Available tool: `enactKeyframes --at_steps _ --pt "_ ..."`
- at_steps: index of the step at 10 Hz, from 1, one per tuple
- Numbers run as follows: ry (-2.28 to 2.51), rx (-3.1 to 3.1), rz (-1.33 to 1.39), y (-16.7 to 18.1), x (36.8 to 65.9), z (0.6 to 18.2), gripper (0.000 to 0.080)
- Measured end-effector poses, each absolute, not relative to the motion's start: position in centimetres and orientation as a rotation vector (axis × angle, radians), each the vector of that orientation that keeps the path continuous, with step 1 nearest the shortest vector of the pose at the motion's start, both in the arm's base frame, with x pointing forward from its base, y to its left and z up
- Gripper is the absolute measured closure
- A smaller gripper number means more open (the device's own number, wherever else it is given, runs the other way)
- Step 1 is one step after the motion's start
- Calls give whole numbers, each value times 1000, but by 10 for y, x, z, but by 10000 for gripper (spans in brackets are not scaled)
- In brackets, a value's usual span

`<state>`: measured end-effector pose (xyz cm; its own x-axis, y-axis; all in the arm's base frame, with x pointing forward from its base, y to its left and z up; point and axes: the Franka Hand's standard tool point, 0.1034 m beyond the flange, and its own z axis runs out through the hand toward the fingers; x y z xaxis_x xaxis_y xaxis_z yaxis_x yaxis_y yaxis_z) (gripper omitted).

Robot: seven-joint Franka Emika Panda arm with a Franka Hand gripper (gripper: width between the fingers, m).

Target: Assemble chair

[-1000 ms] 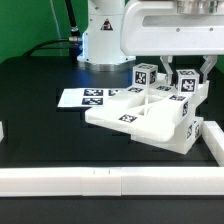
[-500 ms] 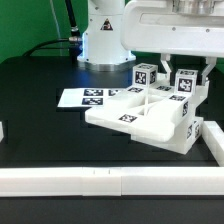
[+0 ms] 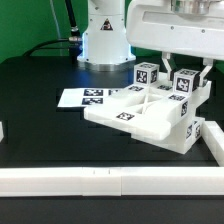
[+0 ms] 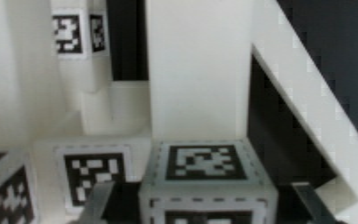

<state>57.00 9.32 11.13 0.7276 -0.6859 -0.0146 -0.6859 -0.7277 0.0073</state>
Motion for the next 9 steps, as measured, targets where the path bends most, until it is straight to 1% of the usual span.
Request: enactKeyframes --at_steps 6,7,8,9 --pt "-1550 2722 -38 93 568 111 514" --pt "-1620 2677 -42 93 567 110 462" --pt "-1615 2679 -44 93 567 109 462" --pt "-1612 2681 -43 93 567 109 327"
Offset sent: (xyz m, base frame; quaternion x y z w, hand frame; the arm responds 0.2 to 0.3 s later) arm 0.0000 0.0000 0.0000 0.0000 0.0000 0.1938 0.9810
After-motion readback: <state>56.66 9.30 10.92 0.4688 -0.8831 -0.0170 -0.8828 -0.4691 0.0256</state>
